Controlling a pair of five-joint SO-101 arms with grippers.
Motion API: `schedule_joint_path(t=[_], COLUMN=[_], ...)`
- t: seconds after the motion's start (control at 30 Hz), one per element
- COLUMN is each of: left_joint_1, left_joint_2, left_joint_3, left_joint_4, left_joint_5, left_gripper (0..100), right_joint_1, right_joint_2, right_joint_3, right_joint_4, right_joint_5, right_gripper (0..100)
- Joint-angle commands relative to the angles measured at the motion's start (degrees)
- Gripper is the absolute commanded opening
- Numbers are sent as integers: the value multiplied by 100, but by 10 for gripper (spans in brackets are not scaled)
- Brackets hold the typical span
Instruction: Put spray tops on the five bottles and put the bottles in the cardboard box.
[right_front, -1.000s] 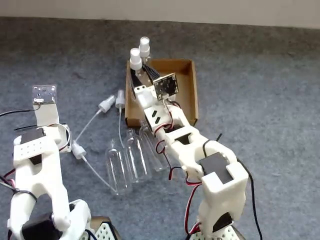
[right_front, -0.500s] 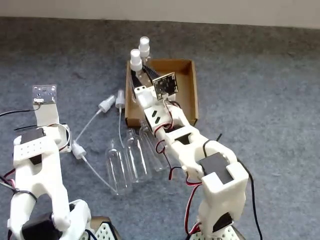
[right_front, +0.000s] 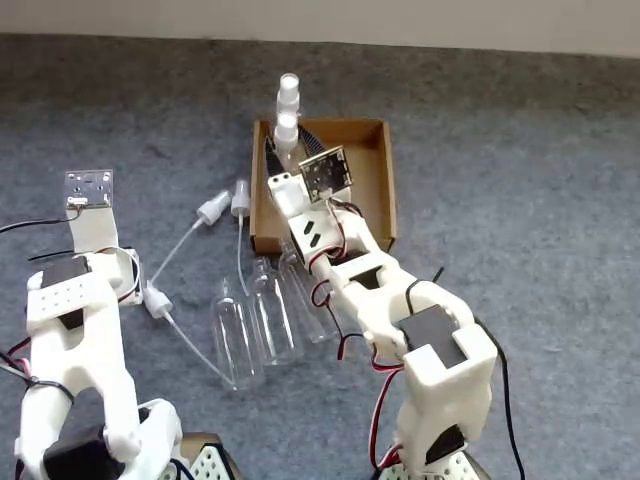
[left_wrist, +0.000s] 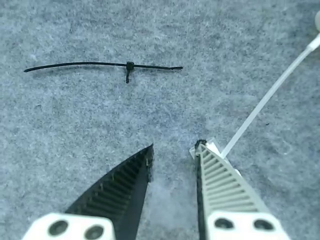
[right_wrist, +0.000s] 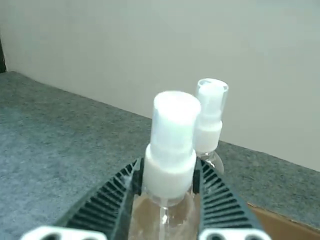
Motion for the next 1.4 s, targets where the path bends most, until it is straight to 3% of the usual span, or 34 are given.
schedule_joint_path(t=[0.0, 0.5, 0.7, 1.27, 1.37], left_joint_1=[-22, -13, -13, -13, -13], left_joint_2=[-75, -84, -84, -66, -66], left_joint_3=[-13, -13, -13, -13, -13], left_joint_4=[-79, -79, -79, -79, -79], left_joint_5=[-18, -18, -18, -18, -18], left_gripper=[141, 141, 141, 141, 141], right_joint_1=[48, 57, 57, 84, 84], right_joint_2=[-110, -382, -989, -2018, -2413], right_joint_3=[-321, -321, -347, -374, -488], right_joint_4=[40, 57, 1200, 1279, 1754], right_joint_5=[79, 545, 527, 527, 527], right_gripper=[123, 124, 124, 125, 125])
